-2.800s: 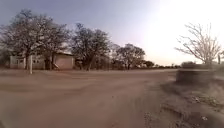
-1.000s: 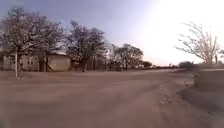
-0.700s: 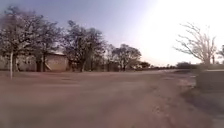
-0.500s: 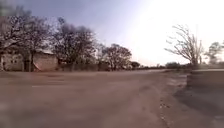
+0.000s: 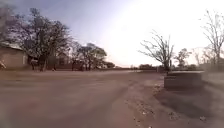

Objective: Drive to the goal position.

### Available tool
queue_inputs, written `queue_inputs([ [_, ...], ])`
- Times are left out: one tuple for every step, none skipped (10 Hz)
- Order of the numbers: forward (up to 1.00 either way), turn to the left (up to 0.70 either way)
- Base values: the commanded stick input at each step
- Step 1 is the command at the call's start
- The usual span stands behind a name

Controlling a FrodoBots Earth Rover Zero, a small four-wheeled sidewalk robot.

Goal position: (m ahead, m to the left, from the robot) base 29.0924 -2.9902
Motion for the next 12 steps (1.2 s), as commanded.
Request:
queue_inputs([
  [0.69, 0.0],
  [0.69, 0.0],
  [0.69, 0.0],
  [0.69, 0.0],
  [0.69, 0.0],
  [0.69, 0.0],
  [0.69, 0.0],
  [0.69, 0.0],
  [0.69, 0.0],
  [0.7, 0.0],
  [0.7, 0.0],
  [0.69, 0.0],
])
